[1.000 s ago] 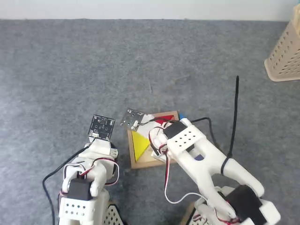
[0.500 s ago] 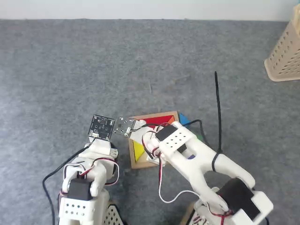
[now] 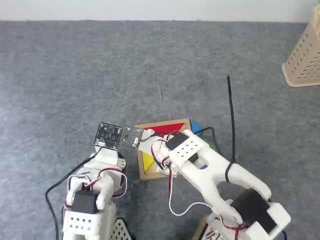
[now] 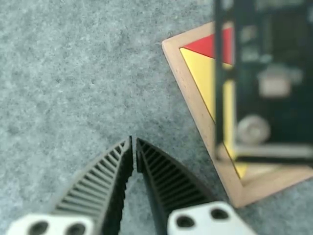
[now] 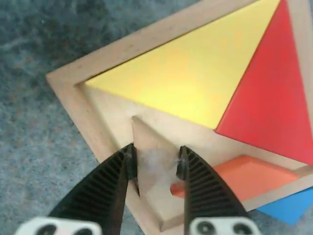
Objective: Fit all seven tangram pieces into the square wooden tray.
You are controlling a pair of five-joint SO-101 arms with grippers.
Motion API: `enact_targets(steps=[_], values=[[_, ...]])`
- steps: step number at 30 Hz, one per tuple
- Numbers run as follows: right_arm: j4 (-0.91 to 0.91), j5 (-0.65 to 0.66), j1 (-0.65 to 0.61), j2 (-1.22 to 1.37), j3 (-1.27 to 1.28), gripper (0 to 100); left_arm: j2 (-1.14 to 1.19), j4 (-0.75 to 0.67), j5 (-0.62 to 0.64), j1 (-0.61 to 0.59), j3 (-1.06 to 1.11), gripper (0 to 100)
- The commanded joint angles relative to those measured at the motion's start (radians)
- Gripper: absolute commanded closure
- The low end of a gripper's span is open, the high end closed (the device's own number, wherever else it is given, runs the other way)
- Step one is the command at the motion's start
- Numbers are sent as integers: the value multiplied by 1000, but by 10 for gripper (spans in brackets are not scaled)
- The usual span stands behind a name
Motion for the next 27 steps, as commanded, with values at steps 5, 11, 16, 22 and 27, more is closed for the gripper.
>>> enact_targets(steps=[5, 11, 16, 22, 27], values=[[105, 20, -7, -21, -132, 937, -21, 6, 6, -2, -19, 988], [137, 167, -5, -19, -222, 938, -21, 6, 6, -2, -19, 988], [165, 290, 28, -19, -229, 938, -21, 6, 6, -2, -19, 988], [159, 304, 119, -19, -230, 938, -21, 6, 6, -2, -19, 988], [159, 397, 131, -18, -235, 938, -21, 6, 6, -2, -19, 988]])
